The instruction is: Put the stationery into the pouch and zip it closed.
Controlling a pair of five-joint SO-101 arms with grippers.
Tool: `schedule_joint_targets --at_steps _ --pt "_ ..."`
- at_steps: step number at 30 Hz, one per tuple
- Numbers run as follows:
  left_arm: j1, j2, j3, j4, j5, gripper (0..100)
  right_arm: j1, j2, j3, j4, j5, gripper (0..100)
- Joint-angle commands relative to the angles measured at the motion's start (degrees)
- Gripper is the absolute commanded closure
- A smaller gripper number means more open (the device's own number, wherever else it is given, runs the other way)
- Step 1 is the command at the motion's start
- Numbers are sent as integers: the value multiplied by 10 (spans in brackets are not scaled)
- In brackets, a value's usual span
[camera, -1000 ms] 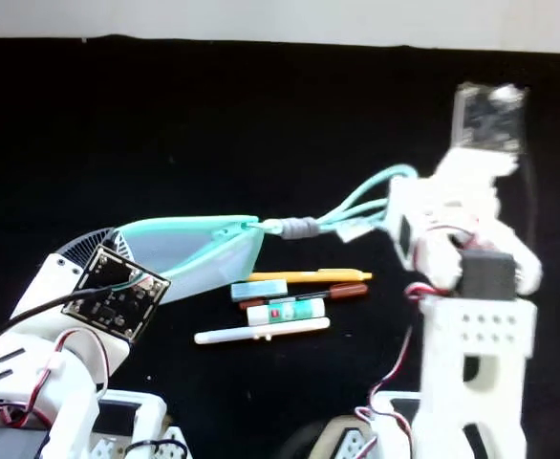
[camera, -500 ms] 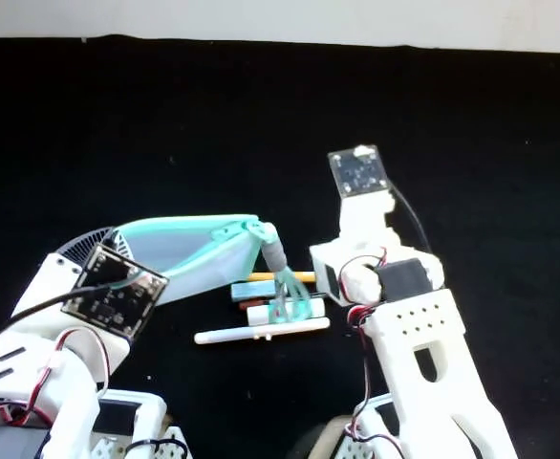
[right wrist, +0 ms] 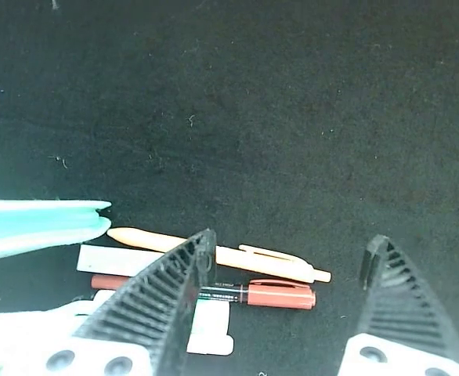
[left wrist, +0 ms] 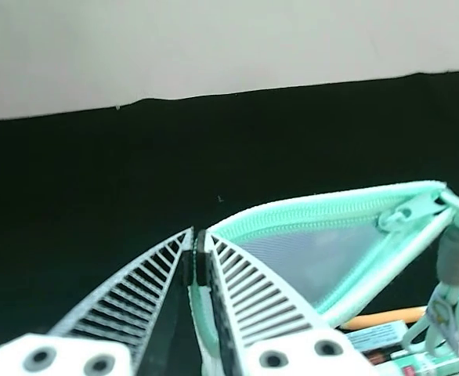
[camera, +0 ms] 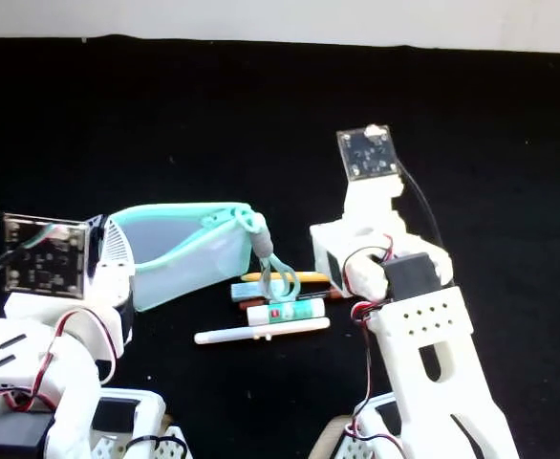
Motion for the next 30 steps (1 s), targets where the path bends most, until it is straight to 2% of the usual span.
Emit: schedule_joint_targets --at_steps 1,5,10,21,24,30 --pt "2 14 20 -1 25 992 29 -7 -14 2 44 698" --pt "2 14 20 -1 25 992 67 -7 26 3 120 698" --pt "2 14 22 -1 24 992 68 -7 86 0 190 698" --pt "0 14 24 -7 23 992 66 -7 172 4 273 699" --pt "-10 15 25 -48 25 992 53 -7 179 6 277 700" --pt "-13 58 90 -193 25 992 7 -8 191 15 277 700"
